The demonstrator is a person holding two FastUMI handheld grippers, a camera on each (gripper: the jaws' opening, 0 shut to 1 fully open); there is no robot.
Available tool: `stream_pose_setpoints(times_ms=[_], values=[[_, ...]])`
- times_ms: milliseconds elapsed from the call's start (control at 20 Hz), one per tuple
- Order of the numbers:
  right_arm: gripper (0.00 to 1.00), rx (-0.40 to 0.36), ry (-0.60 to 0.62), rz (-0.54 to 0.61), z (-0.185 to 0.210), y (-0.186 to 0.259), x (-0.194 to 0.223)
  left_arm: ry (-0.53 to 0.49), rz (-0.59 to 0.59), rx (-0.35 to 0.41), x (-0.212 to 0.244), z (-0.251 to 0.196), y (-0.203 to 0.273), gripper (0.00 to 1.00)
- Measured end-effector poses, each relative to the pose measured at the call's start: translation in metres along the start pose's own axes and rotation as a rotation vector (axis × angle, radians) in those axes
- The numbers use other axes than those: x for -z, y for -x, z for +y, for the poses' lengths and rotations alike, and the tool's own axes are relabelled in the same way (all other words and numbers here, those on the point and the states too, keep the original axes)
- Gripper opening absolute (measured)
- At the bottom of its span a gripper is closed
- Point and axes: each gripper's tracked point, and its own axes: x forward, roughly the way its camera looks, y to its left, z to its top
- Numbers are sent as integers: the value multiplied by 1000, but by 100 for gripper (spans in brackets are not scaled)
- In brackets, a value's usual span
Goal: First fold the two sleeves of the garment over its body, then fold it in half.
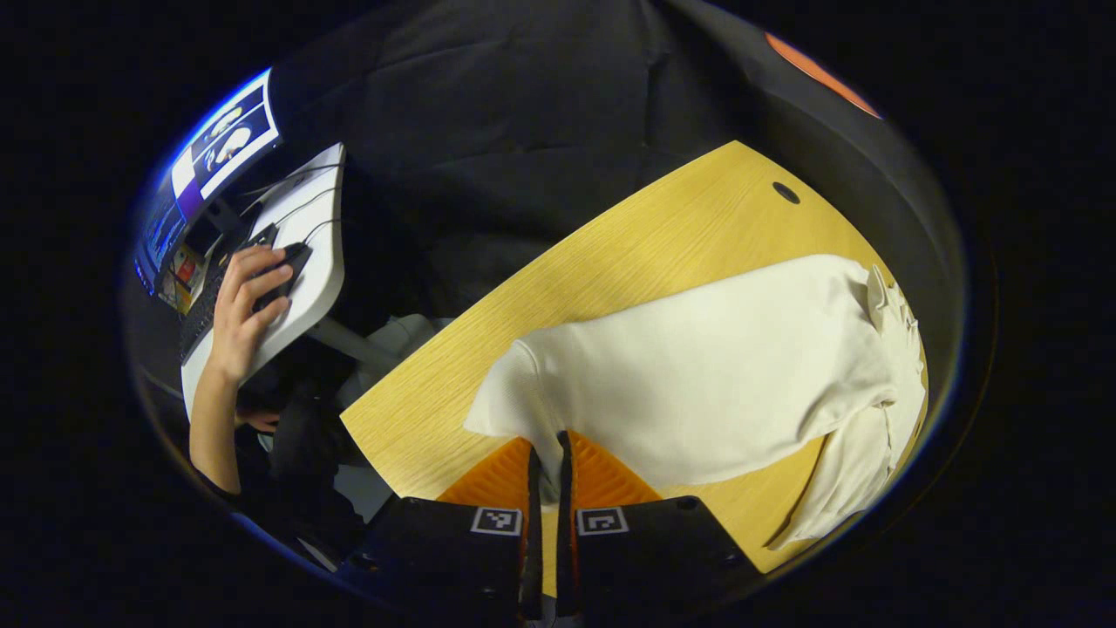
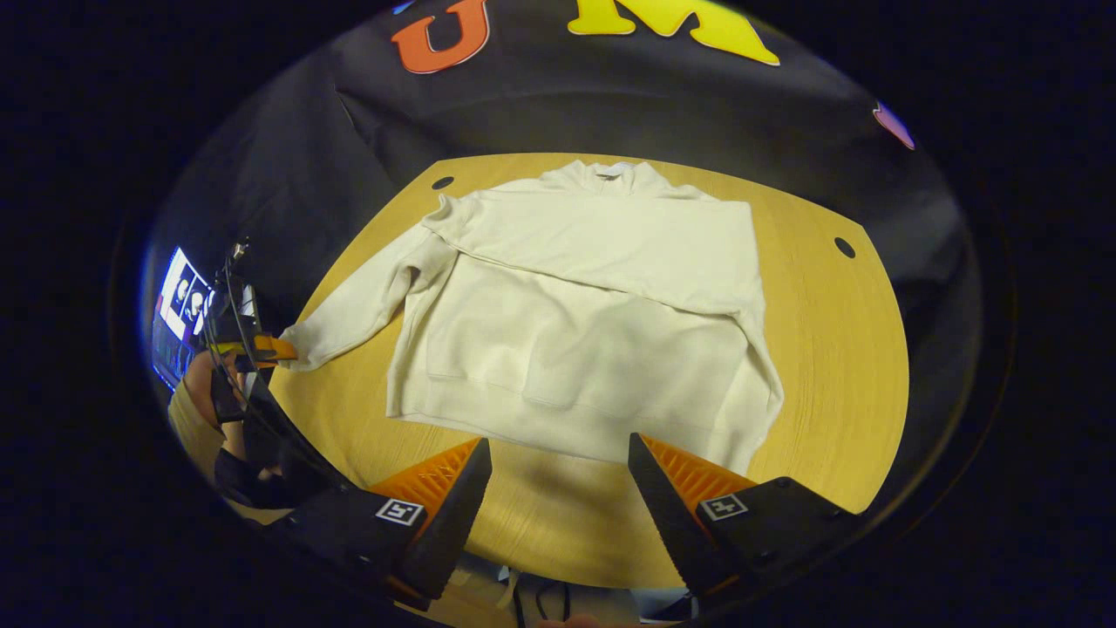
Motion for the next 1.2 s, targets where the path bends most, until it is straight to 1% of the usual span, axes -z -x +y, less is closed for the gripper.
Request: stream_pose_setpoints(times_ms=[200, 250, 300, 350, 400, 500, 550, 600, 650, 700, 750, 900, 1000, 1050, 1100, 1150, 1200], values=[[98, -9, -44, -11, -14, -1, 4, -64, -57, 70, -36, -51, 33, 6], [98, -17, -55, -14, -17, -2, 4, -79, -70, 108, -48, -70, 40, 5], [96, -23, -64, -19, -20, -1, 4, -92, -87, 137, -61, -87, 48, 5], [96, -26, -74, -23, -25, -2, 4, -107, -111, 156, -77, -104, 58, 5], [98, -30, -84, -22, -29, -2, 5, -128, -134, 171, -92, -121, 67, 5], [98, -38, -111, -26, -39, -4, 5, -168, -176, 194, -119, -157, 85, 5], [98, -45, -125, -28, -44, -4, 5, -193, -191, 208, -128, -177, 93, 5], [96, -50, -137, -30, -49, -5, 6, -220, -203, 225, -135, -200, 103, 5], [98, -51, -147, -31, -55, -4, 7, -247, -213, 236, -140, -222, 110, 5], [96, -47, -156, -33, -63, -4, 7, -269, -223, 245, -142, -243, 117, 5], [98, -44, -167, -34, -71, -5, 8, -291, -223, 259, -139, -265, 123, 5], [98, -42, -214, -34, -92, -3, 15, -357, -211, 299, -124, -335, 134, 4], [98, -40, -240, -33, -106, -3, 22, -406, -198, 327, -108, -383, 137, 5], [95, -35, -252, -29, -116, -3, 26, -428, -188, 341, -98, -406, 140, 5], [98, -31, -268, -26, -125, -2, 30, -451, -179, 358, -87, -428, 142, 5], [95, -30, -285, -22, -132, -1, 32, -477, -170, 371, -76, -449, 144, 5], [96, -27, -301, -18, -139, 0, 35, -500, -159, 389, -64, -471, 146, 5]])
